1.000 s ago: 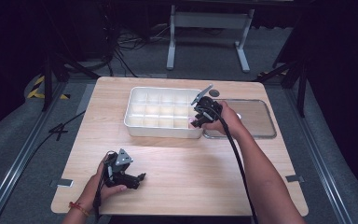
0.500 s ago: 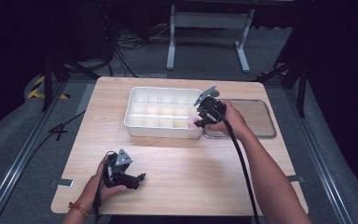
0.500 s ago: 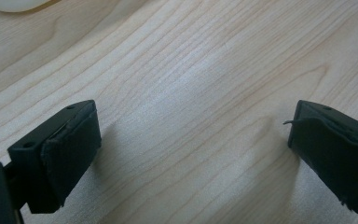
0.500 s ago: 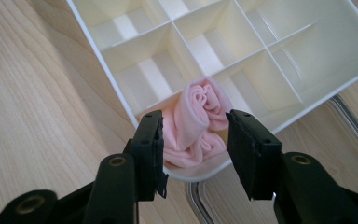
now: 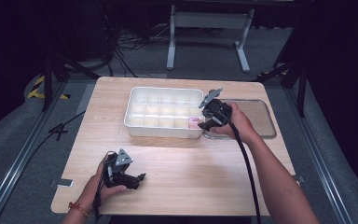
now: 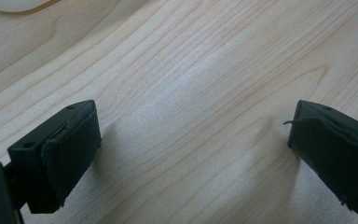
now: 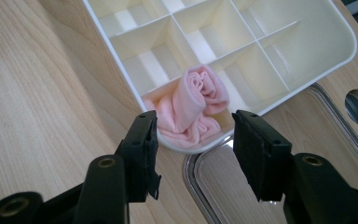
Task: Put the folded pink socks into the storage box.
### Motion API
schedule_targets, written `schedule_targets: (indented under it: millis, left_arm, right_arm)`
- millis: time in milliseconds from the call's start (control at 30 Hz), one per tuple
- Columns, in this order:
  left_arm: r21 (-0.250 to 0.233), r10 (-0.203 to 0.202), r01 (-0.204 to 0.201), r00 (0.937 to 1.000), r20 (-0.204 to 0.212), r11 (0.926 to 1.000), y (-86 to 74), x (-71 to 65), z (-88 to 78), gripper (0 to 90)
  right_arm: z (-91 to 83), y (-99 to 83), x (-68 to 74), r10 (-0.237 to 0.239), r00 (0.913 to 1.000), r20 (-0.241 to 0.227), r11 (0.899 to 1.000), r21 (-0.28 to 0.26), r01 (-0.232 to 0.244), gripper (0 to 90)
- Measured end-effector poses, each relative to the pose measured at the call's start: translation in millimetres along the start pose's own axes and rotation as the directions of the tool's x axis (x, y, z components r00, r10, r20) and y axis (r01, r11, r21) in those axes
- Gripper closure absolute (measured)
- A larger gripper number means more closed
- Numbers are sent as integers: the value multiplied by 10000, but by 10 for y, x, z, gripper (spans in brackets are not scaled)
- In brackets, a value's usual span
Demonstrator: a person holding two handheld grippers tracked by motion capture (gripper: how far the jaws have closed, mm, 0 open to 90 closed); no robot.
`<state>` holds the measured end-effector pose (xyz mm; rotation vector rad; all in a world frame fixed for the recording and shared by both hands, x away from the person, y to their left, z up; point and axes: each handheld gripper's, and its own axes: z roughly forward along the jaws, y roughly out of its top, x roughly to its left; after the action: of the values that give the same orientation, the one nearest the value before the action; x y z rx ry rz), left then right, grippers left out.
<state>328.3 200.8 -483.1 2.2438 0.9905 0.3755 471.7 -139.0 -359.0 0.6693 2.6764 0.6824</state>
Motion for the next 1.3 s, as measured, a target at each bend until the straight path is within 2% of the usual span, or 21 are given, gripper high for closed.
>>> schedule_targets:
  millis: [267, 533, 800, 967, 1300]
  left_arm:
    - [2, -17, 17, 10000, 7, 10000, 1, -1, 2, 24]
    - [-18, 11, -11, 10000, -18, 10000, 2, 1, 3, 23]
    - [-20, -3, 3, 10000, -10, 10000, 2, 0, 3, 23]
    - [-34, -10, 10, 10000, -11, 10000, 1, -1, 5, 23]
    - [-38, -8, 8, 10000, -11, 10000, 1, -1, 5, 23]
  right_arm:
    - [-96, -148, 0, 8, 9995, 327, 9999, -158, -3, 459]
    - [-216, -292, 15, -59, 9989, 464, 9996, -279, 72, 420]
    - [-331, -429, 28, -82, 9985, 538, 9987, -491, 108, 408]
    - [-367, -522, 28, -72, 9977, 673, 9991, -403, 99, 405]
    - [-391, -722, 49, 46, 9985, 538, 9993, -367, -26, 389]
